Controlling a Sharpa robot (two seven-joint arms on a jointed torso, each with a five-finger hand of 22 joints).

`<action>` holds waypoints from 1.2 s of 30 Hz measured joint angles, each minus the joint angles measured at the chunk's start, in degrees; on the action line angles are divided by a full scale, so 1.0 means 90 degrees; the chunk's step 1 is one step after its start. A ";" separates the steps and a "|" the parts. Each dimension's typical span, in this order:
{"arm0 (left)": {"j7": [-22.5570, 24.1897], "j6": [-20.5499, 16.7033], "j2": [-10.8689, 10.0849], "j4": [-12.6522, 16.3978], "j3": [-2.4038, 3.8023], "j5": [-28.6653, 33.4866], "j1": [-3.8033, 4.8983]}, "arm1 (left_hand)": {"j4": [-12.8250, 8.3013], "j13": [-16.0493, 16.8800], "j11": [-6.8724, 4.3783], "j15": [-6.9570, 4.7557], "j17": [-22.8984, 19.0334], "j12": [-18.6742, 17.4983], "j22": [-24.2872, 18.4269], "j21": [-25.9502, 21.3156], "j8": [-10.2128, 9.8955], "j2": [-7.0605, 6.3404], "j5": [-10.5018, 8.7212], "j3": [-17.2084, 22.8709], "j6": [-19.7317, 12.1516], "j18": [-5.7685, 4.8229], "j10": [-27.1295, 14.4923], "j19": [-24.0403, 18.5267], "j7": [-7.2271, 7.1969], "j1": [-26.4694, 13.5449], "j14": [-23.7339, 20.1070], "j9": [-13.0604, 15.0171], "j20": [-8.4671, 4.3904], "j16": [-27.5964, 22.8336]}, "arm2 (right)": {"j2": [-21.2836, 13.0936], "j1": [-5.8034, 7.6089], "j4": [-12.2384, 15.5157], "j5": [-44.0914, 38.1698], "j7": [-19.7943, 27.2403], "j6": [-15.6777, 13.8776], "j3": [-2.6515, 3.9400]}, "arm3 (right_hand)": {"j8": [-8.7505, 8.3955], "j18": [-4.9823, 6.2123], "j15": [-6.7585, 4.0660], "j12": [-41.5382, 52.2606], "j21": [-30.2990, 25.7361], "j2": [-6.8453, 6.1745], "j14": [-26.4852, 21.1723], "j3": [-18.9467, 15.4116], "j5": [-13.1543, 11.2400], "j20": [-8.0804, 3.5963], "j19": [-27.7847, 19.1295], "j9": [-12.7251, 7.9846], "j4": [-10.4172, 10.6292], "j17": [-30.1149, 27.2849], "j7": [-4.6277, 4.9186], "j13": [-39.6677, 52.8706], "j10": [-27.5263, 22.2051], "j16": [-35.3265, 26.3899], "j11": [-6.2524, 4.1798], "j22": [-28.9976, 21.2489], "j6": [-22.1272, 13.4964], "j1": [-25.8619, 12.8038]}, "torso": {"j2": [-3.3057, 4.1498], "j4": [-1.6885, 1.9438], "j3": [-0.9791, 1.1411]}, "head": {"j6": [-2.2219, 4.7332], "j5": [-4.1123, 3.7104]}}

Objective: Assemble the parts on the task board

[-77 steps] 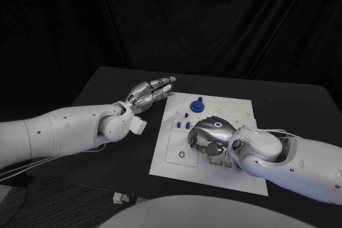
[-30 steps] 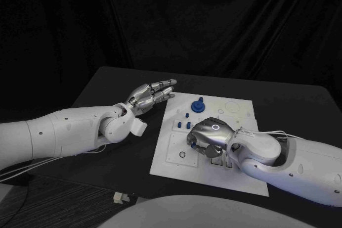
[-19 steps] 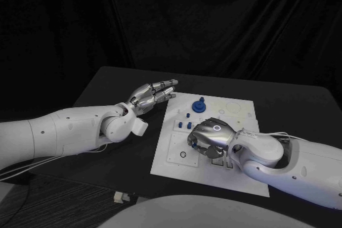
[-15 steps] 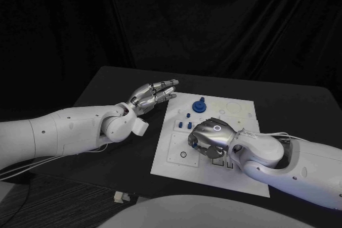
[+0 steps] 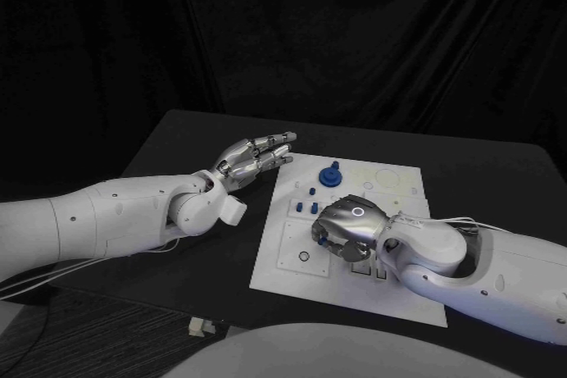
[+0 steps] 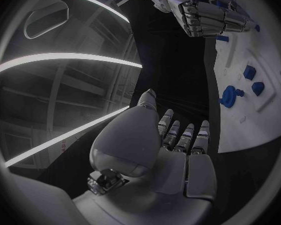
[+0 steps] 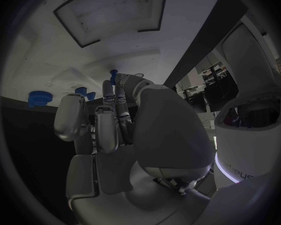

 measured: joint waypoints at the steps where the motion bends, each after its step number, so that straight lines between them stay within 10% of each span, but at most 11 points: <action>1: -0.0001 0.0001 0.0002 0.0000 0.0000 0.0000 0.0000 | 0.0000 0.0000 0.0000 0.0000 0.0000 0.0000 0.0000 0.0000 0.0000 0.0000 0.0000 0.0000 0.0000 -0.0001 0.0000 0.0000 0.0000 0.0000 0.0000 0.0000 0.0000 0.0000 | 0.0011 0.0000 -0.0011 -0.0002 0.0002 0.0000 0.0001 | 0.0000 0.0000 0.0000 0.0000 0.0000 0.0000 0.0000 0.0000 0.0000 0.0000 0.0000 0.0000 0.0000 0.0000 0.0000 0.0000 0.0000 0.0000 0.0000 0.0000 0.0000 0.0000 | 0.0001 0.0000 0.0000 | 0.0000 -0.0002; 36: -0.0021 0.0026 0.0011 -0.0018 0.0000 0.0000 -0.0011 | 0.0000 0.0000 0.0000 0.0000 0.0000 0.0000 -0.0008 0.0000 -0.0001 0.0025 0.0023 0.0000 0.0022 0.0000 0.0000 0.0000 0.0023 0.0025 0.0000 -0.0001 0.0000 0.0000 | 0.0026 -0.0003 -0.0099 0.0090 0.0004 0.0030 -0.0011 | -0.0613 0.0000 0.0070 -0.0235 -0.0461 -0.0143 -0.0024 -0.0978 -0.1362 0.0084 -0.0218 -0.0189 0.0586 -0.0245 -0.0086 -0.0035 -0.0620 -0.0123 0.0123 0.0003 -0.0723 -0.0648 | 0.0007 -0.0004 0.0006 | 0.0000 -0.0013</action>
